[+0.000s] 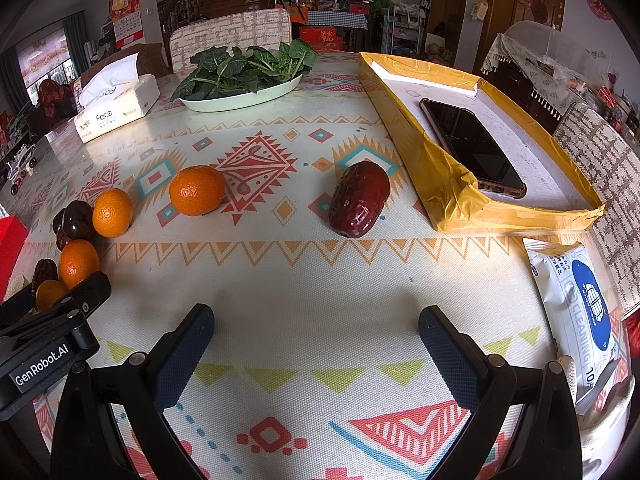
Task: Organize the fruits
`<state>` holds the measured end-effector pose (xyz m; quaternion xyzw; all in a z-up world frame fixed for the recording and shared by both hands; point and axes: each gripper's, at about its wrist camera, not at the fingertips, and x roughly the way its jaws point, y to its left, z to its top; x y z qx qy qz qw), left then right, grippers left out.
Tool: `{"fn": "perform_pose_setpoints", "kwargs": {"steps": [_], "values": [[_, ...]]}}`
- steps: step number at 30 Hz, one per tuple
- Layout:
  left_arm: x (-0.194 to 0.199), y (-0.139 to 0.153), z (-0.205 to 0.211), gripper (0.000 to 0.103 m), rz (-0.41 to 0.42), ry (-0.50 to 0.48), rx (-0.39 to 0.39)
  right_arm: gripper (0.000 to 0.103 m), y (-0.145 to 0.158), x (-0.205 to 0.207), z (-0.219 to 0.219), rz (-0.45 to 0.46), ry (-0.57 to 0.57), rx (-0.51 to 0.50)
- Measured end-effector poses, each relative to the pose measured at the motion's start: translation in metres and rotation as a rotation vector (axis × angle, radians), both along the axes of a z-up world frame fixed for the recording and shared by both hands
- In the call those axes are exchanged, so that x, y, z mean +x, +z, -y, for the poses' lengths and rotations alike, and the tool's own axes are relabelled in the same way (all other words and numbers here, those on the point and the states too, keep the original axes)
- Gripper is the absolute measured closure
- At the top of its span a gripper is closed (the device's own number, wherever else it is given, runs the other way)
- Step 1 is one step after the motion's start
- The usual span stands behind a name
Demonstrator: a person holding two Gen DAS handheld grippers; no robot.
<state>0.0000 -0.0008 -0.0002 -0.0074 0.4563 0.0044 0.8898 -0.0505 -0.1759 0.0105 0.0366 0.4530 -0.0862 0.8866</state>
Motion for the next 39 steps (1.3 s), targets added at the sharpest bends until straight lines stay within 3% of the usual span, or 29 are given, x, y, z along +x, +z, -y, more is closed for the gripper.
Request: {"fn": "perform_pose_setpoints", "kwargs": {"steps": [27, 33, 39], "values": [[0.002, -0.002, 0.002, 0.000, 0.000, 0.008, 0.002, 0.000, 0.000, 0.000, 0.000, 0.000, 0.000, 0.000], [-0.003, 0.001, 0.000, 0.000, -0.025, -0.030, 0.000, 0.000, 0.000, -0.001, 0.001, -0.001, 0.001, 0.001], [-0.007, 0.001, 0.000, 0.000, -0.046, -0.059, 0.001, 0.000, 0.004, -0.006, 0.004, -0.058, -0.010, 0.018]]}}
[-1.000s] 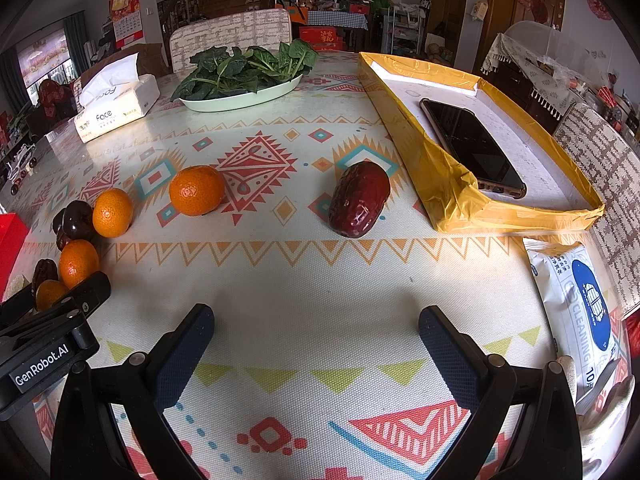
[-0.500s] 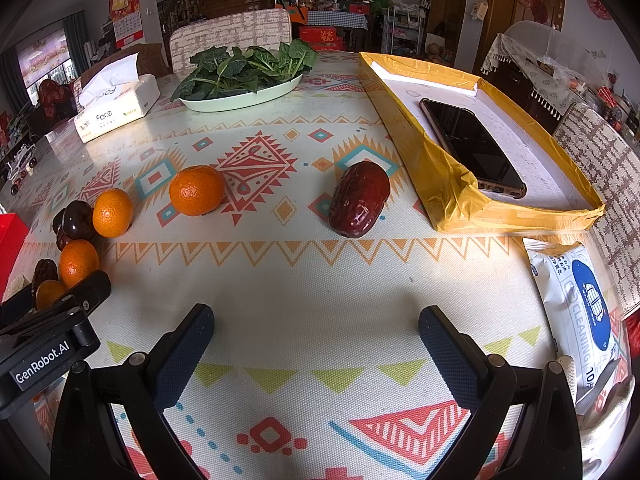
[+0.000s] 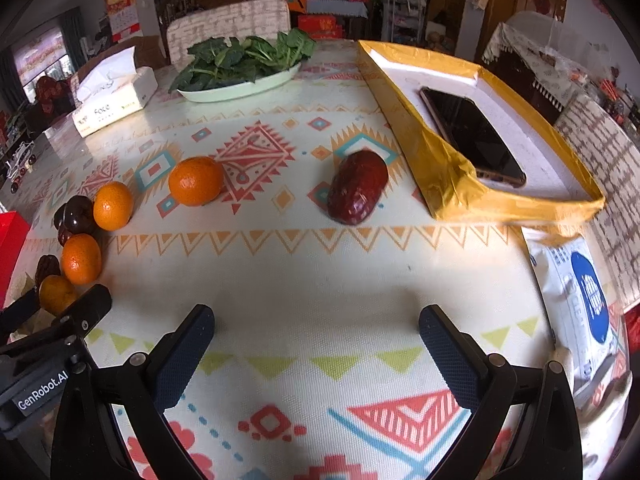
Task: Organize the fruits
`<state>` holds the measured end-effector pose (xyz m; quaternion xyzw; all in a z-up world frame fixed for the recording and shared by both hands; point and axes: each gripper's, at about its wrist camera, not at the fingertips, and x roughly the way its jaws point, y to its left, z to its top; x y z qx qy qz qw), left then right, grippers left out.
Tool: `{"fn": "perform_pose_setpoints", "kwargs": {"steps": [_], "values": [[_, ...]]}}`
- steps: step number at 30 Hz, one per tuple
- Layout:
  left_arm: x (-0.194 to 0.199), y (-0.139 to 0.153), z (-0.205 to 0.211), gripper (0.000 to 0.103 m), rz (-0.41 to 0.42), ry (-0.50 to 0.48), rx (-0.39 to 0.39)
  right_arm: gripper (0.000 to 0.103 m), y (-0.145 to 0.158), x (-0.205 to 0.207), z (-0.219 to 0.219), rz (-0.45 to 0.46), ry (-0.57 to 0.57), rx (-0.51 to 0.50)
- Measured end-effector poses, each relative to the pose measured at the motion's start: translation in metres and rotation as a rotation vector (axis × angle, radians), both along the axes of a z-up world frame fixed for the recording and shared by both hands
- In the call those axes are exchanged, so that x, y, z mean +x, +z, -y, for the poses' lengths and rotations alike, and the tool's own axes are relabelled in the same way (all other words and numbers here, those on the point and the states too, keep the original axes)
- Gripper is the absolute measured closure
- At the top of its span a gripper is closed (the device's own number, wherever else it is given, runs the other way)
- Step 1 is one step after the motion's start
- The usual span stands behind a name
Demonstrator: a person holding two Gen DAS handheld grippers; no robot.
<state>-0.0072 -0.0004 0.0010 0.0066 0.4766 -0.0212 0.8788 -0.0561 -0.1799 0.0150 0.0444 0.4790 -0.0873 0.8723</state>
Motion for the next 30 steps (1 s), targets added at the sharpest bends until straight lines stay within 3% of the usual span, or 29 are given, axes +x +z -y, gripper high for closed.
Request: {"fn": "perform_pose_setpoints", "kwargs": {"steps": [13, 16, 19, 24, 27, 28, 29, 30], "values": [[-0.004, 0.002, -0.003, 0.000, -0.041, -0.025, -0.010, 0.000, -0.003, -0.006, -0.001, -0.007, -0.003, -0.001], [-0.012, 0.014, -0.014, 0.004, -0.026, -0.014, -0.093, 0.000, -0.002, -0.006, -0.002, -0.014, -0.003, -0.004], [-0.027, 0.047, -0.029, 0.016, 0.051, -0.018, -0.167, 0.000, 0.004, -0.007, -0.001, -0.013, -0.021, -0.004], [-0.078, 0.122, -0.076, 0.022, 0.280, -0.040, -0.329, 0.001, 0.049, -0.035, 0.000, 0.167, -0.010, 0.007], [-0.126, 0.160, -0.108, 0.017, 0.472, -0.052, -0.335, 0.000, 0.089, -0.067, -0.006, 0.347, 0.016, -0.010], [-0.133, 0.164, -0.118, 0.011, 0.504, -0.065, -0.336, 0.000, 0.101, -0.079, -0.009, 0.421, 0.028, -0.024], [-0.137, 0.161, -0.129, 0.000, 0.485, -0.070, -0.352, 0.000, 0.111, -0.093, -0.014, 0.494, 0.042, -0.045], [-0.133, 0.154, -0.138, 0.000, 0.427, -0.067, -0.371, 0.000, 0.116, -0.102, -0.018, 0.542, 0.061, -0.055]]}}
